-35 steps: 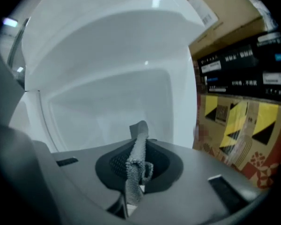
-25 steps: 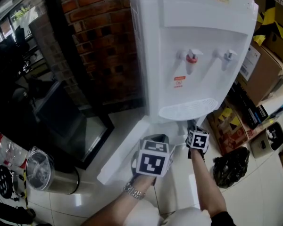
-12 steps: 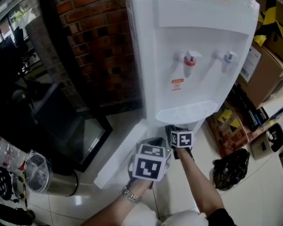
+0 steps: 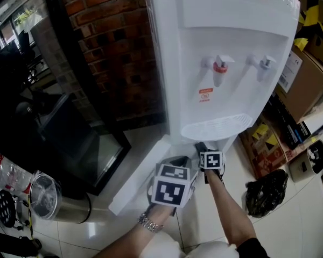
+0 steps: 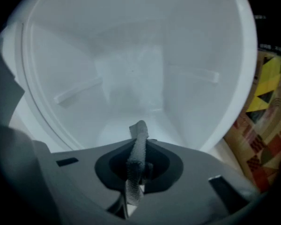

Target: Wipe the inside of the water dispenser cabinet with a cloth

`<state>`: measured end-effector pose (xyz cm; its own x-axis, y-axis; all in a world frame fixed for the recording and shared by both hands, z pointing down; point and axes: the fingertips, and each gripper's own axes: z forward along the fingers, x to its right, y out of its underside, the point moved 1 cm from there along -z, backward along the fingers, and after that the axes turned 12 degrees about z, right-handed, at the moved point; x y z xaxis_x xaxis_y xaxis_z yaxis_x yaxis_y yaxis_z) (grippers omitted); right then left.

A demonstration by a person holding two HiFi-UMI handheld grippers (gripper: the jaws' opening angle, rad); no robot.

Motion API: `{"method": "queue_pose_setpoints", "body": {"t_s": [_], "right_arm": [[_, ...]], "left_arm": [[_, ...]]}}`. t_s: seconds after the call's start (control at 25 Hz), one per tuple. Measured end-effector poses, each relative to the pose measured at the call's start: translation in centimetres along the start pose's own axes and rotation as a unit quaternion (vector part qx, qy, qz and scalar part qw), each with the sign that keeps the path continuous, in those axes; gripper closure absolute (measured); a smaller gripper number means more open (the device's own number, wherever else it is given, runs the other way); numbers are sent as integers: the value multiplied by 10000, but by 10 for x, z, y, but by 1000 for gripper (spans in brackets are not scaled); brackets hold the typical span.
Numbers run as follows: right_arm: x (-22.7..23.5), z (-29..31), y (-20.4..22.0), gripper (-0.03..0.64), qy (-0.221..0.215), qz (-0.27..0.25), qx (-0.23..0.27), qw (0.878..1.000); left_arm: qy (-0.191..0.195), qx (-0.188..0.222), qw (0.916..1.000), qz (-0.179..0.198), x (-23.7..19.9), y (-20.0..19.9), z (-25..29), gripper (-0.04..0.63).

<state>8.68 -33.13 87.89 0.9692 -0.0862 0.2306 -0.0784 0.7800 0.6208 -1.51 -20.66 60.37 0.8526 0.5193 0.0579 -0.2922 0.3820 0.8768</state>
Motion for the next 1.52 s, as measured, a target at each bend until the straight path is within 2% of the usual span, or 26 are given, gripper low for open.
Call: {"method": "queue_pose_setpoints", "body": {"t_s": [0.08,0.2,0.28,0.44,0.52,0.64,0.76,0.96,1.08,1.16,1.28,1.4,1.52], "right_arm": [[13,-13,-1,595,248,181,18,9995],[13,-26,-28,595,329,-43,625,9975],[-6,-28,-27,595,-8,-67,582,9983],[-65,-25,-20,595,-1076,-47,396,9934],[-81,-20,-16,595,-1210,-192,335,9919],[-79,-9,-8,595,-1021,-310,259,9940],[-45,5,9,595,-576,-278,100,9979],[17,-12,-10,595,239,-80,676,9974],[29,-28,-24,595,332,153,855,9957],[24,-33,-25,595,190,350,756,9963],[-15,-35,-33,595,-434,336,731,9958],[-58,-27,-29,595,-887,-7,655,9939],[-79,-8,-19,595,-985,-440,529,9928]], "left_arm": [[21,22,10000,-3,1,-1,0,595],[39,41,10000,13,3,-2,1,595],[37,45,10000,21,3,-3,2,595],[-7,18,10000,6,1,-1,1,595],[-54,19,10000,-23,-3,0,-1,595],[-107,50,9999,-56,-7,-2,-4,595],[-115,70,9999,-69,-7,-2,-6,595],[-88,85,9999,-105,-5,-3,-5,595],[-59,130,9998,-111,-4,-6,-3,595],[-66,165,9997,-156,-4,-7,-3,595],[-104,179,9996,-214,-7,-6,-2,595],[-139,147,9996,-218,-10,-4,-2,595],[-147,141,9996,-217,-12,-3,-3,595]]}}
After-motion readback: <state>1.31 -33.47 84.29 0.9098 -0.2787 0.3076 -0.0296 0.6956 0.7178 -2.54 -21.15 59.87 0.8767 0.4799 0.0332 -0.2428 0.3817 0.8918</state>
